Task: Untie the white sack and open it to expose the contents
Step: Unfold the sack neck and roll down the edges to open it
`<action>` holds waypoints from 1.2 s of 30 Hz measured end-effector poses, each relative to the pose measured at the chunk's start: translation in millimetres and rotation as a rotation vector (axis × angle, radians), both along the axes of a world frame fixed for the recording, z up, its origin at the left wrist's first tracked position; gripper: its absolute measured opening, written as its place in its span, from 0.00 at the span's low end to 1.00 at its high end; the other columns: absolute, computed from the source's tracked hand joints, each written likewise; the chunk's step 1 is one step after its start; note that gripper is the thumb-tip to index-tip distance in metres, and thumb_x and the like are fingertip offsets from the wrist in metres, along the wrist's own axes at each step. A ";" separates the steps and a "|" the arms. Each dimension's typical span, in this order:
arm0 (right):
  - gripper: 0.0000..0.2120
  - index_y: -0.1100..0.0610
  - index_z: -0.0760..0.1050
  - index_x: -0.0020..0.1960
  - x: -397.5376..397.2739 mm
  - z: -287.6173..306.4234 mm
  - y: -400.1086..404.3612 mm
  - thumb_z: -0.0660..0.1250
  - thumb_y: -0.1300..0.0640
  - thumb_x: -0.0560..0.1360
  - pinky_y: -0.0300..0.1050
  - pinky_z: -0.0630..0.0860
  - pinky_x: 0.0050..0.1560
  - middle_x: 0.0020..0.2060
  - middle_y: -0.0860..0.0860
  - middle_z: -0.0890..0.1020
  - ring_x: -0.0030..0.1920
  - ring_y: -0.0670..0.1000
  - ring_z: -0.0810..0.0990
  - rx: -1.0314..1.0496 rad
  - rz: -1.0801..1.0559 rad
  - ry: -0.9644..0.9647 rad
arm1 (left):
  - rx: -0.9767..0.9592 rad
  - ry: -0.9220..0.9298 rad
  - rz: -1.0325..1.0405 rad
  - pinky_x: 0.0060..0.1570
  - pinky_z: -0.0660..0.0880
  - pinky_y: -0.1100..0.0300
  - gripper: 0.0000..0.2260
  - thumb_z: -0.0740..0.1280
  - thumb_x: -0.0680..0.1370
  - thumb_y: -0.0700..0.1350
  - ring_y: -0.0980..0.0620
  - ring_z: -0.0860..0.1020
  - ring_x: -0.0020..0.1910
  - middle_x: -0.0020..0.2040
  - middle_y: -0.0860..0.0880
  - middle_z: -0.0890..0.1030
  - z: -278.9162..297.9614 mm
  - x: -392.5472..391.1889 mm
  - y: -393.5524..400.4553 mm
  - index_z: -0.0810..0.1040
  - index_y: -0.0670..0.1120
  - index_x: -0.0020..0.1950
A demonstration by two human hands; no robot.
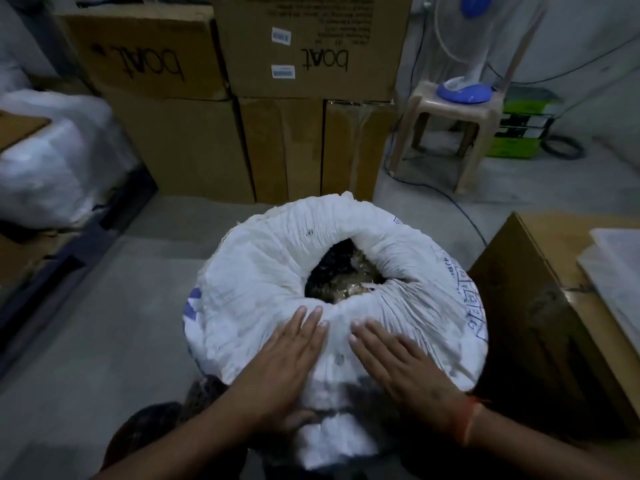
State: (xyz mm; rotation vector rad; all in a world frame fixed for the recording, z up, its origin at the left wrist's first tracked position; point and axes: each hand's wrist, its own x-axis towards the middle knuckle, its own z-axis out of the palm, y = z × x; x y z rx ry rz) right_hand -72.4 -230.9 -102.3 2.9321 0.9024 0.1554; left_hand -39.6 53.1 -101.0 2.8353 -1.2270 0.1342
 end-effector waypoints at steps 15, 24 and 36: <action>0.21 0.56 0.81 0.63 12.7 5.2 5.8 0.63 0.60 0.72 0.51 0.80 0.60 0.62 0.54 0.83 0.62 0.56 0.83 -0.146 0.060 0.145 | 0.231 0.069 0.011 0.57 0.83 0.56 0.26 0.60 0.73 0.42 0.45 0.85 0.65 0.71 0.42 0.81 -7.9 -5.6 -11.2 0.82 0.45 0.69; 0.16 0.58 0.77 0.66 -50.4 -25.7 -7.7 0.64 0.63 0.79 0.49 0.71 0.68 0.68 0.54 0.79 0.67 0.56 0.78 -0.023 0.047 0.882 | 0.476 0.467 -0.367 0.63 0.74 0.44 0.21 0.55 0.87 0.40 0.44 0.68 0.79 0.84 0.43 0.62 -11.5 -53.7 -11.9 0.65 0.42 0.81; 0.14 0.51 0.86 0.50 5.1 21.9 -73.8 0.71 0.46 0.70 0.46 0.78 0.54 0.50 0.48 0.86 0.54 0.48 0.81 1.006 -0.621 0.176 | -0.884 0.259 0.569 0.60 0.77 0.64 0.10 0.72 0.79 0.47 0.57 0.81 0.56 0.59 0.53 0.84 20.2 17.0 17.7 0.87 0.51 0.60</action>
